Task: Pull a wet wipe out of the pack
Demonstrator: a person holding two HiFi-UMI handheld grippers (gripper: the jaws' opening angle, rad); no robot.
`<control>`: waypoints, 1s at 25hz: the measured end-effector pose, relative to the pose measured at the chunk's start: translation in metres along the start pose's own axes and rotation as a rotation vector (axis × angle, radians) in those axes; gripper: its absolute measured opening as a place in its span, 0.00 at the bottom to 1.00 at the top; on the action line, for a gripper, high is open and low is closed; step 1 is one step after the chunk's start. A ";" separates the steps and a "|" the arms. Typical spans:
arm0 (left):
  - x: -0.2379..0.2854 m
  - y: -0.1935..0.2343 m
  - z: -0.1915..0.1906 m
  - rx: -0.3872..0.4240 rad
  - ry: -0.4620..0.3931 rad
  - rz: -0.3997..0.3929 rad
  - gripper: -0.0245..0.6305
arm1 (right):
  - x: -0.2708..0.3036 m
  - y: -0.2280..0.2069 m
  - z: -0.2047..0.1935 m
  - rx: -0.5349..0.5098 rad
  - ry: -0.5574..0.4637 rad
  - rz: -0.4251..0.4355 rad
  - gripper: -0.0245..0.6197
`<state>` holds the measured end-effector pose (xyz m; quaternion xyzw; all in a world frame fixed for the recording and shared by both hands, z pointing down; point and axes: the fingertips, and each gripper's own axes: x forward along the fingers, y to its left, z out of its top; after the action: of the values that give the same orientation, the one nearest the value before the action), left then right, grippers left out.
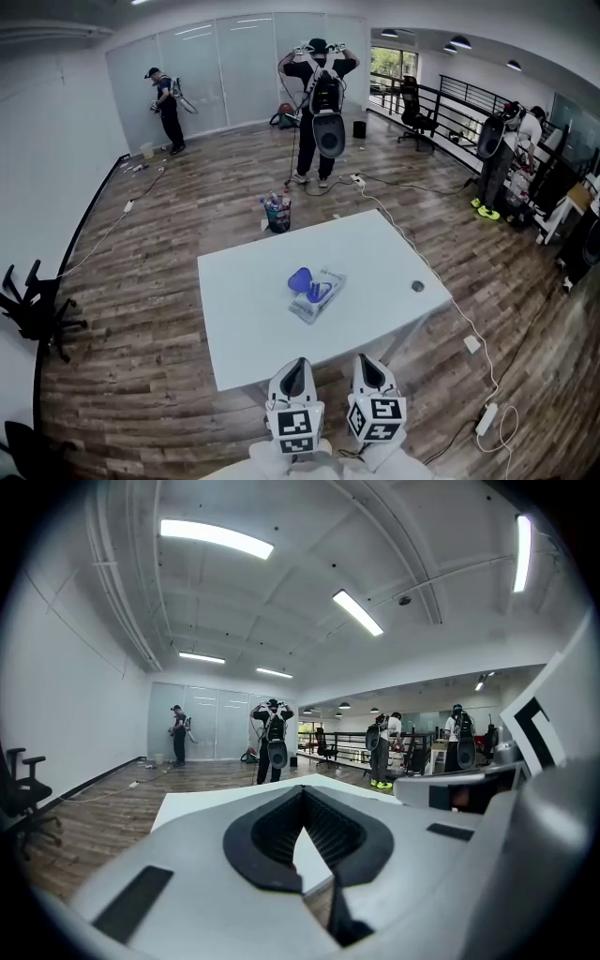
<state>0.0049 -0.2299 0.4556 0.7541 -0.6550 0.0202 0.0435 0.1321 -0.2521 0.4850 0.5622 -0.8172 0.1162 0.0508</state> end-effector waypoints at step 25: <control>0.062 0.003 -0.008 0.013 0.057 0.053 0.04 | 0.067 -0.037 -0.001 0.032 0.049 0.043 0.05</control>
<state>0.0110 -0.2905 0.4690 0.7358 -0.6732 0.0473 0.0568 0.1423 -0.3248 0.5053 0.5422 -0.8257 0.1440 0.0591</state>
